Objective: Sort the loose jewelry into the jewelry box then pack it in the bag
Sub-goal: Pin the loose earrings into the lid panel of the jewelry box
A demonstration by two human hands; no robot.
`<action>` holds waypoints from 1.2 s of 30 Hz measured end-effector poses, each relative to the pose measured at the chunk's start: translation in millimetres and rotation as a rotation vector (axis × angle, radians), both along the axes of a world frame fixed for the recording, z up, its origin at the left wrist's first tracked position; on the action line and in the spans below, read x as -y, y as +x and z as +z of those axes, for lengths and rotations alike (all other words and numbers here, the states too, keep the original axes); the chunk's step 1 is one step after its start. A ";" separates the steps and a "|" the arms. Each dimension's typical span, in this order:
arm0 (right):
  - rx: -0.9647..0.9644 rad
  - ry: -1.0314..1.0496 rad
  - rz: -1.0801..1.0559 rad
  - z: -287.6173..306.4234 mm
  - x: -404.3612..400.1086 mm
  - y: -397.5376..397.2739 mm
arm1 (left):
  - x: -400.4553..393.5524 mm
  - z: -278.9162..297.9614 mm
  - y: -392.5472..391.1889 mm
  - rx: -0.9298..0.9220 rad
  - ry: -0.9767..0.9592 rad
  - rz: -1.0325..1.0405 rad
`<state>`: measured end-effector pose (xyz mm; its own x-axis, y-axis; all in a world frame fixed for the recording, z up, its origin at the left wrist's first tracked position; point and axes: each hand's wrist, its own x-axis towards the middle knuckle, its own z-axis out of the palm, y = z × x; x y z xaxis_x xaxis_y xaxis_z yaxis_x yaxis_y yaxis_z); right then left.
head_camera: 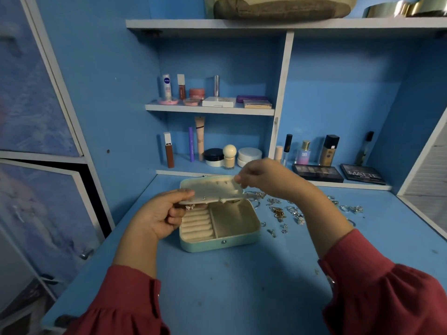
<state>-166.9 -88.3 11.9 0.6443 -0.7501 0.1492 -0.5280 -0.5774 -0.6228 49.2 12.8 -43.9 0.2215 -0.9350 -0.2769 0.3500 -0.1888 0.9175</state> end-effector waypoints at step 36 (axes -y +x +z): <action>-0.344 -0.005 -0.260 -60.1 15.6 -70.3 | 22.6 -13.3 3.7 -0.017 -0.240 0.297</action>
